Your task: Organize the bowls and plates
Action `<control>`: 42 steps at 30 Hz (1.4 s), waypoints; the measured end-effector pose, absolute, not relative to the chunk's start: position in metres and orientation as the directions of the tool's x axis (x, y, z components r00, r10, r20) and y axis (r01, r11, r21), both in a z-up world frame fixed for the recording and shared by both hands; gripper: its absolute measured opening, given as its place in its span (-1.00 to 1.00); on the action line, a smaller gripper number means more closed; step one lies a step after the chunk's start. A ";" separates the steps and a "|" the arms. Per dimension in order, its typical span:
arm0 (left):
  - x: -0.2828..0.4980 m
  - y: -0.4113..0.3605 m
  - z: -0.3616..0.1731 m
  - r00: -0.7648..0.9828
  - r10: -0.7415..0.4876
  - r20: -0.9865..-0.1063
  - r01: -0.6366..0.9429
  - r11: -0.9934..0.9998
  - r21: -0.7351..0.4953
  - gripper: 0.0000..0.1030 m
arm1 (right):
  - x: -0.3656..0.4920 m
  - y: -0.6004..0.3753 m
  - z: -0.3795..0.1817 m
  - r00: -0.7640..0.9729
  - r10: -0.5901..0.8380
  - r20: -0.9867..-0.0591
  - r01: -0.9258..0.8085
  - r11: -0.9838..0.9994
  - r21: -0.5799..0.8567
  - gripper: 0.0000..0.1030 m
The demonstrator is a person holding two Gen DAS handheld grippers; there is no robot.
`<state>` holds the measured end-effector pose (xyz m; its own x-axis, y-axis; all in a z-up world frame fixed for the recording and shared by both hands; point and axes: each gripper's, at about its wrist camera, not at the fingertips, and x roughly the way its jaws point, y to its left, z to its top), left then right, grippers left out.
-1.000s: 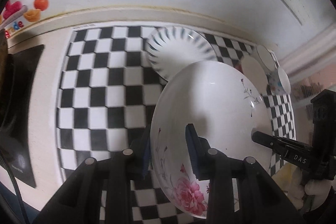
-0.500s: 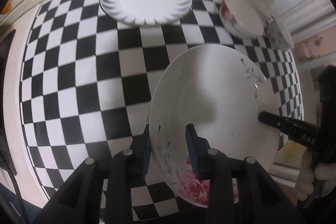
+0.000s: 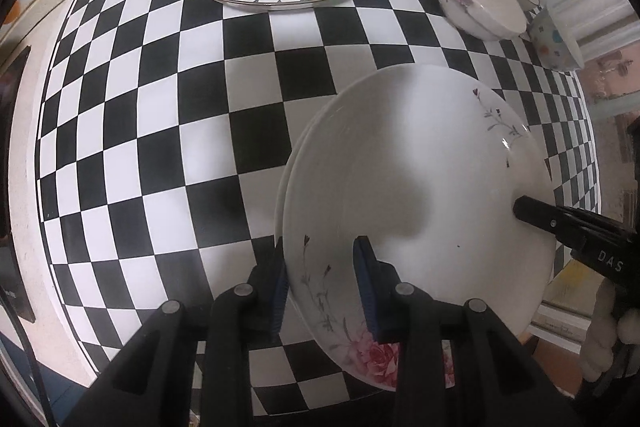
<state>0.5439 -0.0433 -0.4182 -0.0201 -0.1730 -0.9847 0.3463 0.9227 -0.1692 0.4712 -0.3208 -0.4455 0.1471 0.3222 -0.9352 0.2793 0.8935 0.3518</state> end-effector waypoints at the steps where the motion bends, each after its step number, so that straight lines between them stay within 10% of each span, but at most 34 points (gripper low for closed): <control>1: 0.543 -0.044 -0.419 -0.023 -0.170 -0.985 0.342 0.925 -0.168 -0.46 | 0.472 -0.321 -0.446 0.144 0.322 -0.936 0.278 0.894 0.350 -0.65; 42: 0.522 -0.054 -0.373 0.008 -0.111 -0.994 0.247 0.963 -0.106 -0.43 | 0.492 -0.317 -0.407 0.102 0.262 -0.960 0.206 0.938 0.278 -0.74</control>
<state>0.5224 -0.0544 -0.3725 0.0083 -0.1111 -0.9938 0.2465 0.9634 -0.1056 0.4924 -0.3168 -0.4074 0.1017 0.2624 -0.9596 0.2059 0.9381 0.2783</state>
